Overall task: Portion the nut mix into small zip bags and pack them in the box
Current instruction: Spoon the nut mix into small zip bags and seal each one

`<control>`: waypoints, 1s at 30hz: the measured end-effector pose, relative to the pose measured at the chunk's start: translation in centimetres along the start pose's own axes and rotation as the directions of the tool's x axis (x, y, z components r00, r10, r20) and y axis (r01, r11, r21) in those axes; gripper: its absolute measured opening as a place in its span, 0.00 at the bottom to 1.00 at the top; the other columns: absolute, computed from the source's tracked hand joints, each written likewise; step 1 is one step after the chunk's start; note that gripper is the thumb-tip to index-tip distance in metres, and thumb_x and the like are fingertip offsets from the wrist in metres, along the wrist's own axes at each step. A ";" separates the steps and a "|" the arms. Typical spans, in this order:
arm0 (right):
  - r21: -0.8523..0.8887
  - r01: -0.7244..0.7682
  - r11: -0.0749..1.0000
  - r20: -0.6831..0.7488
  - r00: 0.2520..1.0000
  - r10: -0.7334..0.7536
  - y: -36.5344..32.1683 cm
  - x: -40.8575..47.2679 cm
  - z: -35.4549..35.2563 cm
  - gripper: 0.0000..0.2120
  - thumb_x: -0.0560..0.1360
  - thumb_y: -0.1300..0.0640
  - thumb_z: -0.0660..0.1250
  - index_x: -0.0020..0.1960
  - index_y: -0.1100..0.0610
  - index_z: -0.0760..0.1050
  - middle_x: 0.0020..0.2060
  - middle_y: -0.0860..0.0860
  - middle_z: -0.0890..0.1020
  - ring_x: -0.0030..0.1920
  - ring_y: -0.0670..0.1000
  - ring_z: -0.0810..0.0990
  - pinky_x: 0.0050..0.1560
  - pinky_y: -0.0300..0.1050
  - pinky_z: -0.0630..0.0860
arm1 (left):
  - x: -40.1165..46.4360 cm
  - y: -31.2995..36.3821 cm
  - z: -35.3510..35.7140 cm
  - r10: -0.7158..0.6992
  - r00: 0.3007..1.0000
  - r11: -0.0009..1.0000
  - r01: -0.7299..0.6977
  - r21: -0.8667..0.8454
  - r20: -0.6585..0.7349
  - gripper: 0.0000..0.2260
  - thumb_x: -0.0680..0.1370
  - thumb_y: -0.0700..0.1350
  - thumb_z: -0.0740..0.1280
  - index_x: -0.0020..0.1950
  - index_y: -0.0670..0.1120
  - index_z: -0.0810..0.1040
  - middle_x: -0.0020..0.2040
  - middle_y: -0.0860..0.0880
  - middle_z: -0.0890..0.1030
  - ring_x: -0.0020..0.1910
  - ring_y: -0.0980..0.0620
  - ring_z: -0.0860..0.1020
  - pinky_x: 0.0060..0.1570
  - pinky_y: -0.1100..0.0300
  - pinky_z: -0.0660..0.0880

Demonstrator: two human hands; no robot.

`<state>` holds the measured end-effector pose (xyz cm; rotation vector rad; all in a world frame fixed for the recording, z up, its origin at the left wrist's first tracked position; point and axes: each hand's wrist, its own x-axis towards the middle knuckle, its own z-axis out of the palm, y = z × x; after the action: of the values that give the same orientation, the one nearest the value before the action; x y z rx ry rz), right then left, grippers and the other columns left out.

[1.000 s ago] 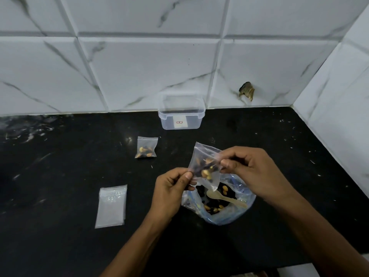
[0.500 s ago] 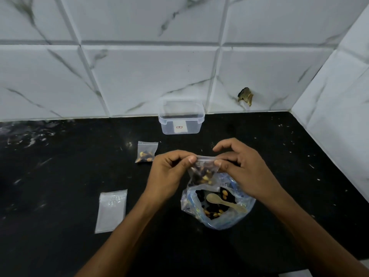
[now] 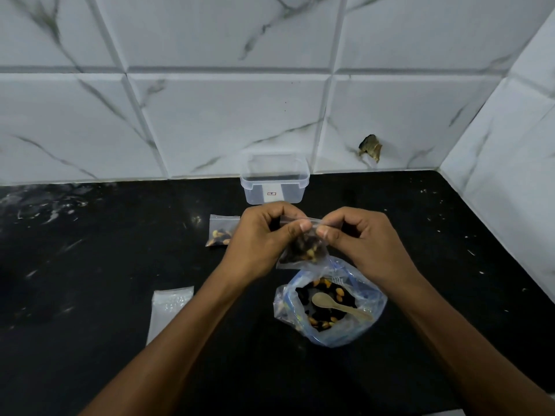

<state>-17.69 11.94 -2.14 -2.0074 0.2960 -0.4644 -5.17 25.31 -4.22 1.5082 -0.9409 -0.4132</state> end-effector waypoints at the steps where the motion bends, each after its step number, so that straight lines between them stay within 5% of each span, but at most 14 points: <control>1: -0.016 0.001 1.000 0.003 1.000 -0.001 0.0 0.0 0.0 0.04 0.73 0.64 0.69 0.46 0.58 0.81 0.38 0.48 0.83 0.40 0.42 0.81 0.41 0.31 0.75 | 0.1 -0.1 0.0 0.008 1.000 1.000 -0.008 0.025 -0.002 0.08 0.76 0.37 0.71 0.43 0.50 0.82 0.37 0.58 0.83 0.40 0.62 0.81 0.42 0.68 0.76; 8: -0.045 0.027 0.999 -0.019 0.999 -0.028 0.1 0.4 0.2 0.04 0.74 0.63 0.69 0.46 0.58 0.83 0.38 0.50 0.84 0.41 0.47 0.82 0.43 0.39 0.79 | 0.3 0.2 -0.2 0.026 1.000 0.997 -0.025 0.079 -0.010 0.07 0.75 0.39 0.72 0.43 0.51 0.83 0.38 0.56 0.84 0.41 0.60 0.82 0.43 0.67 0.77; 13: 0.016 -0.039 0.999 -0.044 0.998 0.040 0.2 0.6 -0.4 0.05 0.74 0.63 0.69 0.45 0.55 0.82 0.37 0.48 0.84 0.38 0.43 0.81 0.40 0.33 0.77 | 0.2 -0.3 -1.8 -0.027 0.999 1.000 0.028 0.003 -0.020 0.05 0.75 0.37 0.70 0.44 0.47 0.82 0.39 0.53 0.84 0.40 0.60 0.81 0.42 0.68 0.77; 19: 0.028 -0.086 0.996 -0.079 0.993 0.088 1.0 0.7 0.0 0.03 0.74 0.63 0.69 0.44 0.57 0.81 0.37 0.50 0.83 0.35 0.44 0.81 0.38 0.37 0.79 | -0.6 -1.5 -2.5 -0.025 1.000 1.000 0.025 0.015 -0.014 0.03 0.76 0.41 0.68 0.47 0.44 0.81 0.45 0.43 0.84 0.47 0.44 0.82 0.48 0.54 0.80; 26: 0.135 -0.181 0.974 -0.048 0.981 0.189 1.6 1.4 1.2 0.03 0.74 0.64 0.69 0.45 0.58 0.81 0.39 0.53 0.84 0.40 0.50 0.84 0.43 0.43 0.82 | -0.9 -2.5 -2.9 -0.070 0.996 0.998 0.069 -0.008 -0.057 0.05 0.78 0.38 0.67 0.46 0.46 0.81 0.43 0.49 0.83 0.46 0.52 0.82 0.46 0.61 0.79; 30: 0.042 -0.125 0.991 -0.036 0.991 0.126 1.5 2.0 1.6 0.04 0.75 0.63 0.68 0.43 0.58 0.81 0.38 0.53 0.84 0.38 0.49 0.82 0.43 0.41 0.81 | -1.2 -2.7 -3.4 -0.073 0.994 0.997 0.073 -0.003 -0.084 0.05 0.78 0.38 0.66 0.46 0.45 0.80 0.44 0.47 0.83 0.44 0.54 0.82 0.43 0.64 0.78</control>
<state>-15.23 11.70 -3.75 -1.9298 0.4313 -0.4264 -2.61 28.20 -6.42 1.5511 -0.8222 -0.3991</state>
